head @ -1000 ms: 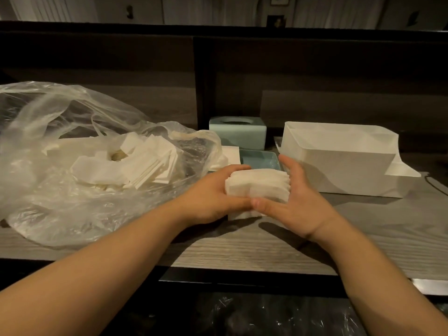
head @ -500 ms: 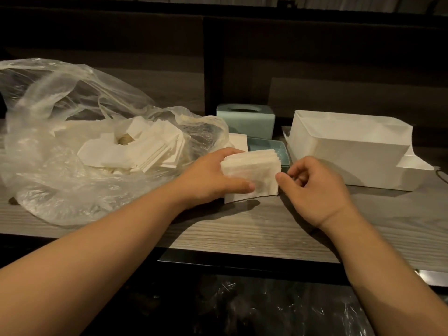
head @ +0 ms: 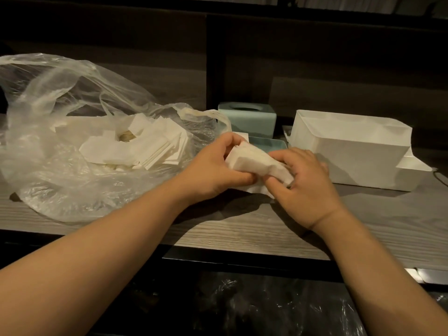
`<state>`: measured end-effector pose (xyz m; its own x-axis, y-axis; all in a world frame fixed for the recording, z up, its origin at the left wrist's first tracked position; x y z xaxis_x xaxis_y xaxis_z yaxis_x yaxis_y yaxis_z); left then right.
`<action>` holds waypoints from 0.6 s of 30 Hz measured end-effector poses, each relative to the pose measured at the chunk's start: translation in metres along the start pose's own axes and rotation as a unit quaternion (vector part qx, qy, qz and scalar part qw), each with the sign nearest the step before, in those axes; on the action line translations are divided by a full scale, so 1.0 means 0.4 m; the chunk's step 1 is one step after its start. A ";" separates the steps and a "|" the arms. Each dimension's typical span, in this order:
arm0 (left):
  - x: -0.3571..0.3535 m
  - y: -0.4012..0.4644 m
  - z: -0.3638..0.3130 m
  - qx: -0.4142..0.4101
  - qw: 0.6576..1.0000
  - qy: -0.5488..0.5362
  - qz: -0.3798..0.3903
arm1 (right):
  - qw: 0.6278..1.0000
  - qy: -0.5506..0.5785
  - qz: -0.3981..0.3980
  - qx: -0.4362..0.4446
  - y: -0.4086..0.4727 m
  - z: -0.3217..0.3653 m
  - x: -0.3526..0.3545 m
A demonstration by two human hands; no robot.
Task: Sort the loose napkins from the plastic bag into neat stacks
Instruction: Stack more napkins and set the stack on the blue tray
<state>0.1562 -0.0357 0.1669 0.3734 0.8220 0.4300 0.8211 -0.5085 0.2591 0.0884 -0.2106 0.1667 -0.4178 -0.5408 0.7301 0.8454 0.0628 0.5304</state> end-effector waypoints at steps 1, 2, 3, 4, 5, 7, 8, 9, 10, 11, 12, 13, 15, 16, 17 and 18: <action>0.005 0.001 -0.002 0.007 1.000 -0.020 -0.011 | 0.999 0.050 -0.006 -0.014 0.000 -0.003 0.003; 0.008 0.000 -0.005 0.013 0.999 -0.037 -0.018 | 0.994 0.100 -0.002 -0.035 0.001 -0.005 0.004; 0.009 -0.001 -0.008 0.017 0.999 -0.047 -0.020 | 0.988 0.142 0.013 -0.055 0.001 -0.005 0.006; 0.008 -0.002 -0.011 0.019 0.998 -0.051 -0.017 | 0.983 0.167 0.030 -0.068 0.005 0.000 0.010; 0.006 -0.004 -0.012 0.020 0.998 -0.054 -0.010 | 0.982 0.169 0.045 -0.070 0.012 0.008 0.019; 0.001 -0.006 -0.015 0.021 0.998 -0.061 0.006 | 0.989 0.124 0.070 -0.046 0.038 0.031 0.042; 0.000 -0.006 -0.016 0.020 0.998 -0.065 0.011 | 0.991 0.100 0.082 -0.027 0.055 0.045 0.051; 0.001 -0.006 -0.015 0.020 0.997 -0.070 0.010 | 0.992 0.086 0.095 -0.014 0.072 0.057 0.058; 0.003 -0.006 -0.015 0.019 0.997 -0.078 0.003 | 0.990 0.088 0.109 -0.007 0.087 0.066 0.060; 0.005 -0.005 -0.015 0.021 0.996 -0.088 -0.011 | 0.988 0.104 0.118 -0.003 0.097 0.072 0.060; 0.009 -0.006 -0.016 0.025 0.994 -0.101 -0.029 | 0.985 0.129 0.119 0.002 0.105 0.077 0.058; 0.013 -0.007 -0.018 0.032 0.991 -0.118 -0.045 | 0.981 0.160 0.105 0.005 0.110 0.077 0.056; 0.011 -0.007 -0.020 0.055 0.986 -0.156 -0.026 | 0.965 0.260 0.044 -0.015 0.107 0.071 0.051; 0.002 -0.007 -0.021 0.069 0.985 -0.160 0.007 | 0.947 0.320 0.011 -0.036 0.101 0.065 0.047; -0.007 -0.009 -0.022 0.084 0.984 -0.152 0.039 | 0.928 0.368 -0.017 -0.055 0.092 0.058 0.042; -0.014 -0.010 -0.022 0.094 0.985 -0.134 0.059 | 0.916 0.393 -0.039 -0.068 0.084 0.050 0.039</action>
<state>0.1472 -0.0405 0.1712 0.5500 0.8114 0.1980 0.8216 -0.5682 0.0458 0.1037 -0.2002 0.2047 -0.1543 -0.9797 0.1277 0.8795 -0.0774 0.4695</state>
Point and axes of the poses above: each hand's wrist, its own y-axis towards the middle knuckle, its own x-axis out of the back of the hand, z = x × y, the point moved 4 cm from there along y, towards the middle knuckle, and after that the axes turned 3 degrees about x, right-handed, at the moved point
